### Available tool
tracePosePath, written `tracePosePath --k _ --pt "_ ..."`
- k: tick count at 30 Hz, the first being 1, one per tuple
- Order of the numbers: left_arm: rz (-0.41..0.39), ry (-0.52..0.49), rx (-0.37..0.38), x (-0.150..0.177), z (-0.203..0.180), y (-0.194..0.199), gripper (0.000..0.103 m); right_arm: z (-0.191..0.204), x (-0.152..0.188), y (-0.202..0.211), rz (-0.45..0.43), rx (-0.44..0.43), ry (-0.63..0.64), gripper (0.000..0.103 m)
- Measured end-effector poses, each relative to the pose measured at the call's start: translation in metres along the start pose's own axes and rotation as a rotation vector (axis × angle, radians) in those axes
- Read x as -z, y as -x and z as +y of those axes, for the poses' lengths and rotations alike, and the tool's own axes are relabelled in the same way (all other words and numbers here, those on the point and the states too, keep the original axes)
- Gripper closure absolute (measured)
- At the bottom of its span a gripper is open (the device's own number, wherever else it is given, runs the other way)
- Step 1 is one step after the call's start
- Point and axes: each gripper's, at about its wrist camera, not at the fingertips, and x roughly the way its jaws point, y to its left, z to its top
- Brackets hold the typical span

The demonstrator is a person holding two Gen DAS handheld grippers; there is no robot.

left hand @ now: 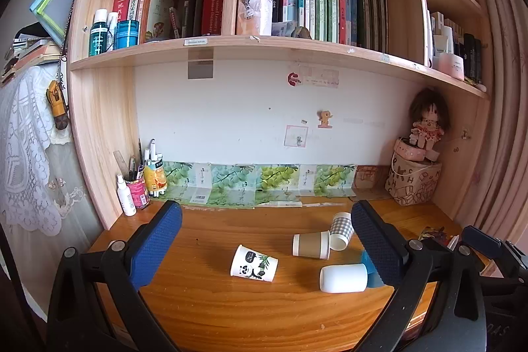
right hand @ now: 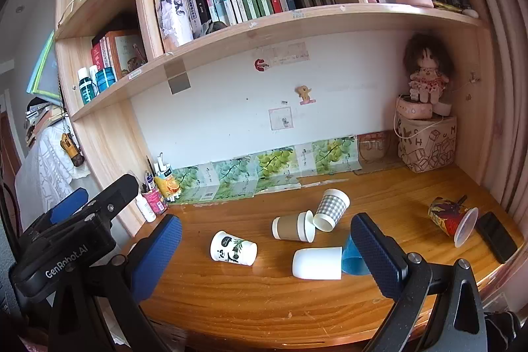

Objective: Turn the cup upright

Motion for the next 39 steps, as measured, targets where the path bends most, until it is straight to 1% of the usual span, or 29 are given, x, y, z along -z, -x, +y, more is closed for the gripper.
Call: tracePosePath --k 6,9,12,20,25,26,39 --pt "0.016 0.007 0.003 0.004 0.006 0.002 0.001 0.002 0.004 -0.001 0.02 -0.013 -0.017 0.0" --pt "0.019 0.007 0.006 0.004 0.009 0.002 0.001 0.003 0.006 0.001 0.021 -0.002 -0.023 0.001" --pt "0.02 0.009 0.005 0.004 0.009 0.002 0.001 0.005 0.007 0.005 0.017 0.003 -0.018 0.001" --pt "0.03 0.025 0.002 0.012 0.011 0.008 0.001 0.008 0.01 0.009 0.039 -0.008 -0.007 0.001" --pt "0.026 0.023 0.006 0.017 0.012 0.013 0.001 0.01 0.011 0.012 0.03 0.015 0.001 0.001" --pt "0.026 0.025 0.007 0.012 0.014 0.011 0.001 0.011 0.011 0.011 0.031 0.016 0.001 0.001" --pt "0.018 0.043 -0.017 0.004 0.023 0.011 0.001 0.018 0.008 0.005 0.035 0.019 0.029 0.001"
